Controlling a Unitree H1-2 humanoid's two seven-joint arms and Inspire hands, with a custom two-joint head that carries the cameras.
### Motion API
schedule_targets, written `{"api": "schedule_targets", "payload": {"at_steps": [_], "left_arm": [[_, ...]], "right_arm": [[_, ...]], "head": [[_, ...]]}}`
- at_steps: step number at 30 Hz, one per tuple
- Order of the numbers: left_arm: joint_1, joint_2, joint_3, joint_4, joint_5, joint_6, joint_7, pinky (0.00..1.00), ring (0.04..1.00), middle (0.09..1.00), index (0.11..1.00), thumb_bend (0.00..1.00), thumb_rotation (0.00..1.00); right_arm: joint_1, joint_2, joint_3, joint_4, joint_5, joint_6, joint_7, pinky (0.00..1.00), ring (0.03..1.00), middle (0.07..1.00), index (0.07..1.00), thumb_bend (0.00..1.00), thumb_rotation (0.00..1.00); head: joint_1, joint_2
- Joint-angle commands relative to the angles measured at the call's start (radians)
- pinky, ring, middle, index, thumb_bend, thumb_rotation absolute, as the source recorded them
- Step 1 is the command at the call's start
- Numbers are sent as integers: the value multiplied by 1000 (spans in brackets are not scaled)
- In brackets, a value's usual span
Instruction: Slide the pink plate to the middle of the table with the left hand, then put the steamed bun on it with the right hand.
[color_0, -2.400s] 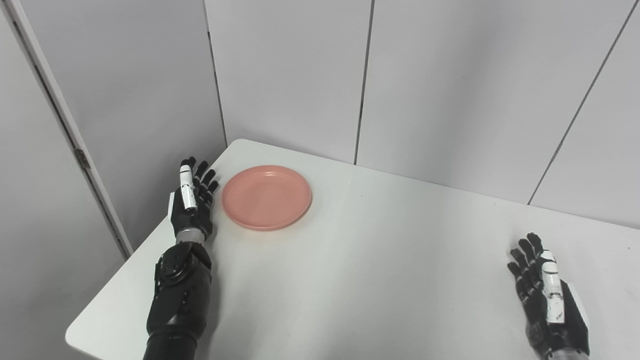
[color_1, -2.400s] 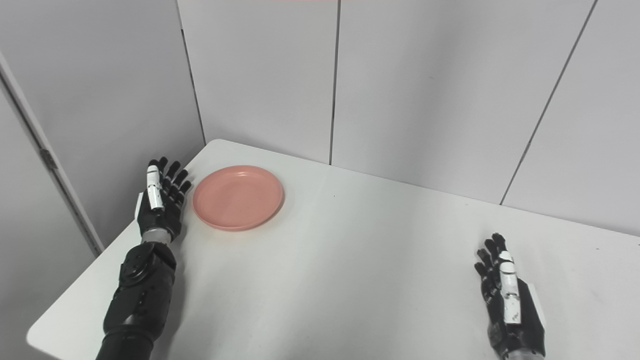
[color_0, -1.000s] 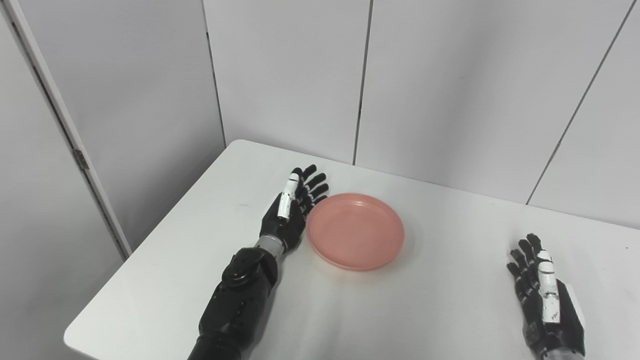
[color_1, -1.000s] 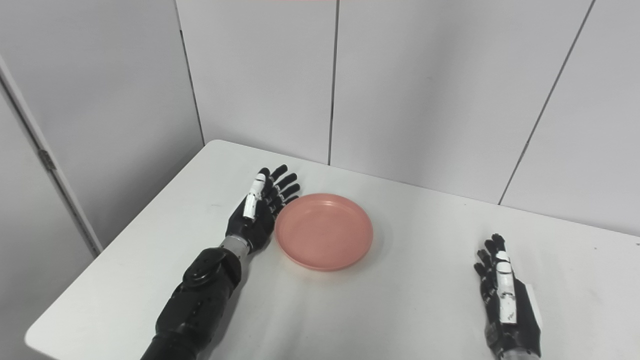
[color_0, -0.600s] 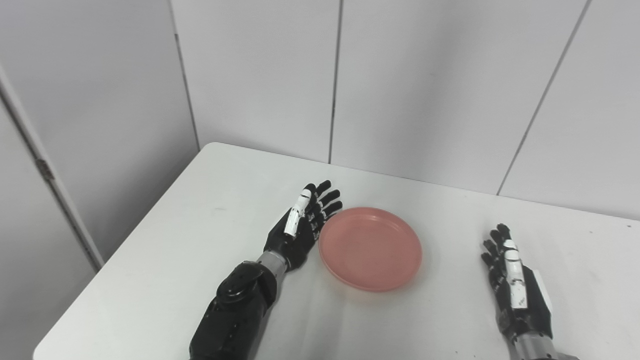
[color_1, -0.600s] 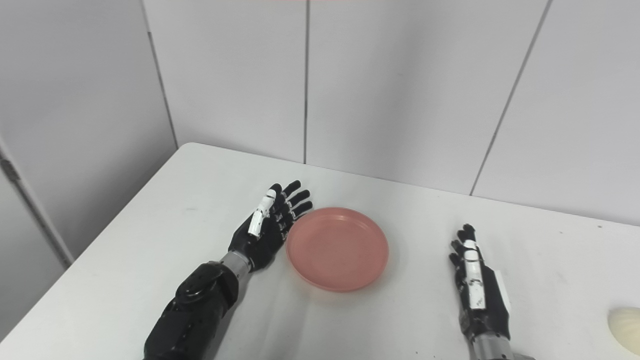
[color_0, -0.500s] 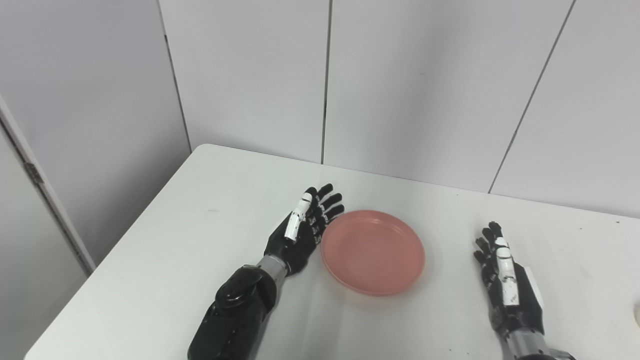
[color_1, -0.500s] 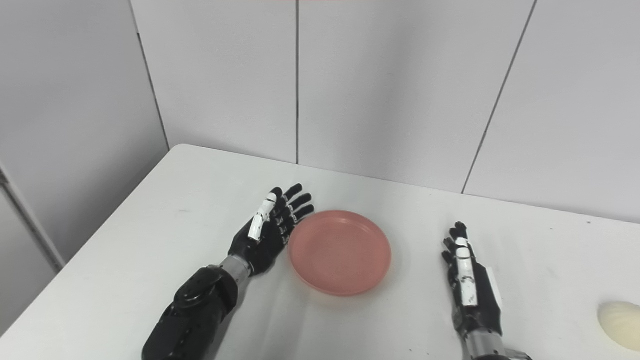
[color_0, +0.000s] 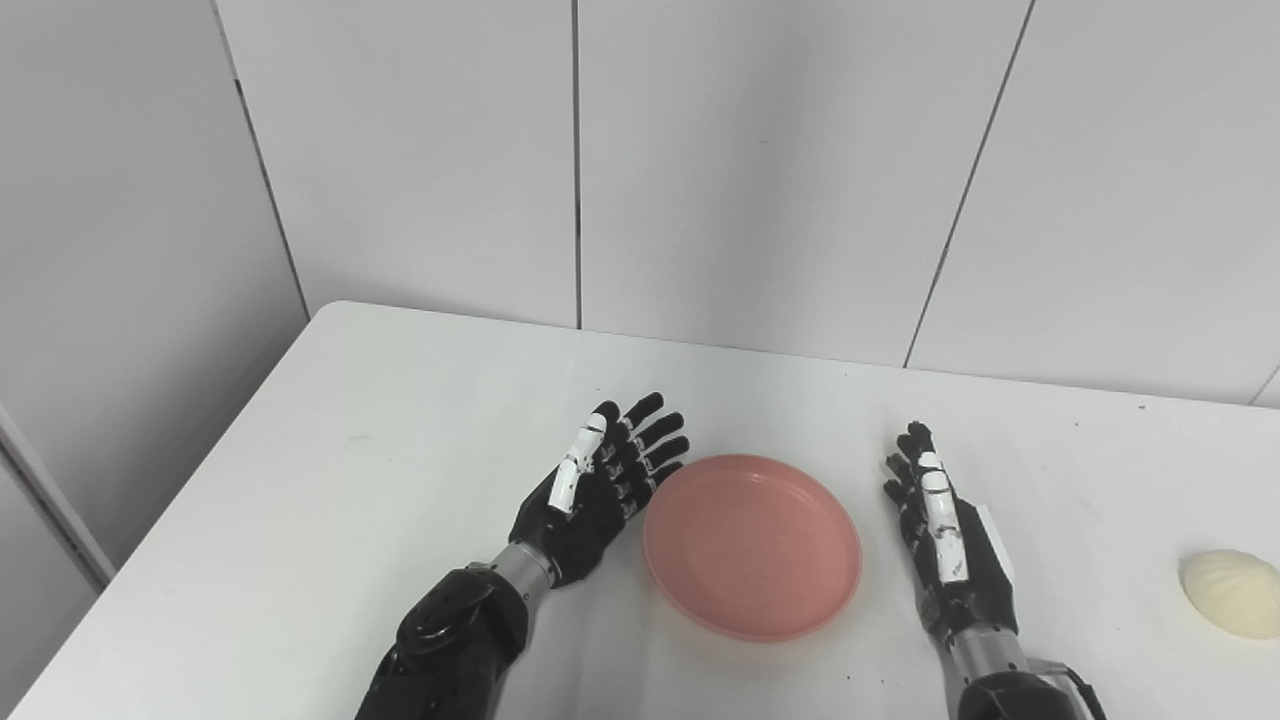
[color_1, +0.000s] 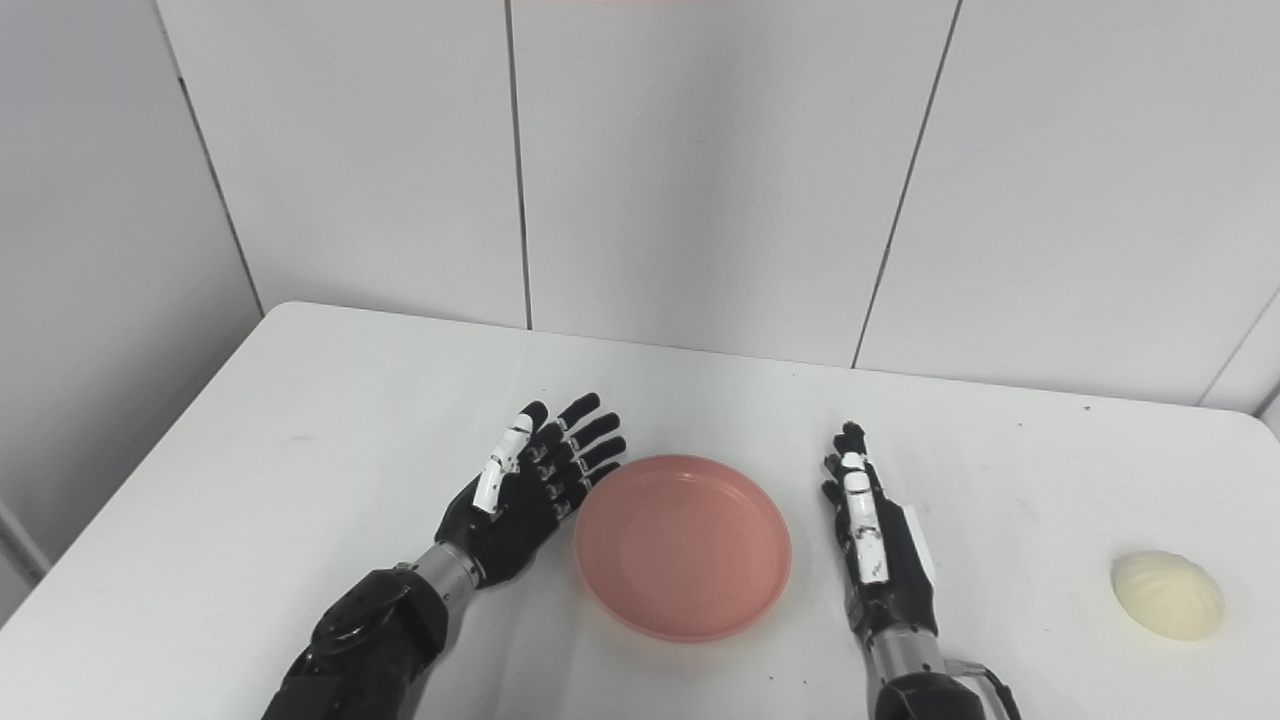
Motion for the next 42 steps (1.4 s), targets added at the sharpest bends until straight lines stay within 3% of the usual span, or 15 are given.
{"api": "schedule_targets", "payload": {"at_steps": [1, 9, 18, 21, 30, 34, 38, 42], "left_arm": [[52, 8, -6, 57, 20, 87, 21, 943, 931, 939, 938, 427, 1000], [41, 34, 5, 118, 19, 70, -18, 929, 925, 933, 929, 429, 1000], [37, 33, 30, 155, 14, 49, -16, 922, 916, 925, 917, 432, 1000], [32, 36, 34, 177, 19, 24, -26, 930, 919, 928, 917, 435, 1000], [13, 68, 61, 290, 11, -41, -83, 890, 891, 907, 905, 448, 1000], [-4, 92, 70, 371, 3, -84, -127, 853, 869, 887, 881, 456, 993], [-32, 117, 71, 474, 3, -143, -176, 825, 853, 873, 863, 490, 926], [-60, 136, 81, 565, -9, -181, -221, 812, 844, 866, 857, 505, 887]], "right_arm": [[33, 29, 22, 54, -4, 12, 18, 1000, 1000, 1000, 1000, 212, 1000], [34, 39, 21, 63, -25, -11, 1, 1000, 1000, 1000, 1000, 227, 1000], [37, 49, 8, 36, -54, -44, -33, 1000, 999, 997, 1000, 258, 1000], [33, 50, 8, -1, -92, -90, -67, 980, 968, 978, 990, 259, 1000], [-24, -4, -1, -43, -225, -201, -148, 937, 935, 977, 977, 601, 1000], [-39, -30, -1, -101, -346, -226, -213, 841, 896, 962, 952, 620, 1000], [-50, -91, 26, -210, -499, -168, -222, 682, 861, 963, 981, 610, 982], [-53, -134, 22, -319, -621, -69, -210, 657, 859, 951, 983, 716, 901]], "head": [[-5, 0], [-60, 0], [-118, -10], [-171, -25], [-301, -67], [-349, -79], [-410, -96], [-460, -104]]}}
